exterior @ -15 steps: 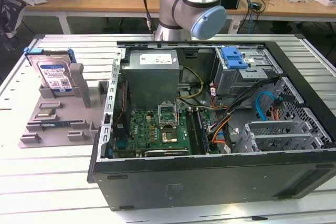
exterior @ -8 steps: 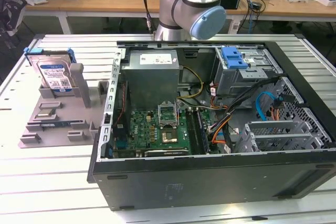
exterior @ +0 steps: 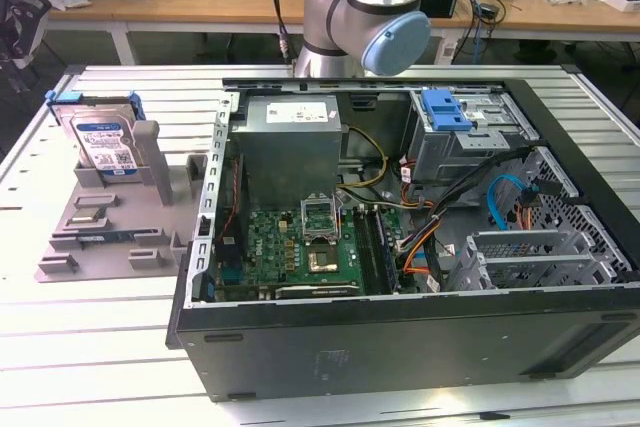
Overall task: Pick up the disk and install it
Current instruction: 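Pick up the disk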
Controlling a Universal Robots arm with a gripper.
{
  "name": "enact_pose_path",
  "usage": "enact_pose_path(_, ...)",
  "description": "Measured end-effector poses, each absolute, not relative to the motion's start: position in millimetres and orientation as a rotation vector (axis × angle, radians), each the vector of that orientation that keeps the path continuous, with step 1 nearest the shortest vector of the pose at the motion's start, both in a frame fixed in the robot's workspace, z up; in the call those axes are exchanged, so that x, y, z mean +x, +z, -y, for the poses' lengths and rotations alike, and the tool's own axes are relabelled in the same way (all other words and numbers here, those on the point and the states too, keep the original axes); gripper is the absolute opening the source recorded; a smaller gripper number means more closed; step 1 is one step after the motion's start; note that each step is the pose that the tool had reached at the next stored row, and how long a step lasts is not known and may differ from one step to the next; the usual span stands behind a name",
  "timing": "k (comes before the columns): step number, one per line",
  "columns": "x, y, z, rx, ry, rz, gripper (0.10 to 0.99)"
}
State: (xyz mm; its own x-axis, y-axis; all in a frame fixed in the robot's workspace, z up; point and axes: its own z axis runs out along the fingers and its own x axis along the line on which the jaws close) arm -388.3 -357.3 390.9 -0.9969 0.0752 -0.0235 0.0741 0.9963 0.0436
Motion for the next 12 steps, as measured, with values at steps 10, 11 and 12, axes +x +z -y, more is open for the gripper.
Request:
enact_pose_path(10, -388.3, 390.9, 357.2, -0.011, 0.068, -3.118, 0.106)
enact_pose_path(11, -388.3, 390.9, 357.3, -0.027, 0.068, -3.118, 0.106)
enact_pose_path(12, -388.3, 390.9, 357.3, -0.049, 0.069, -3.118, 0.106)
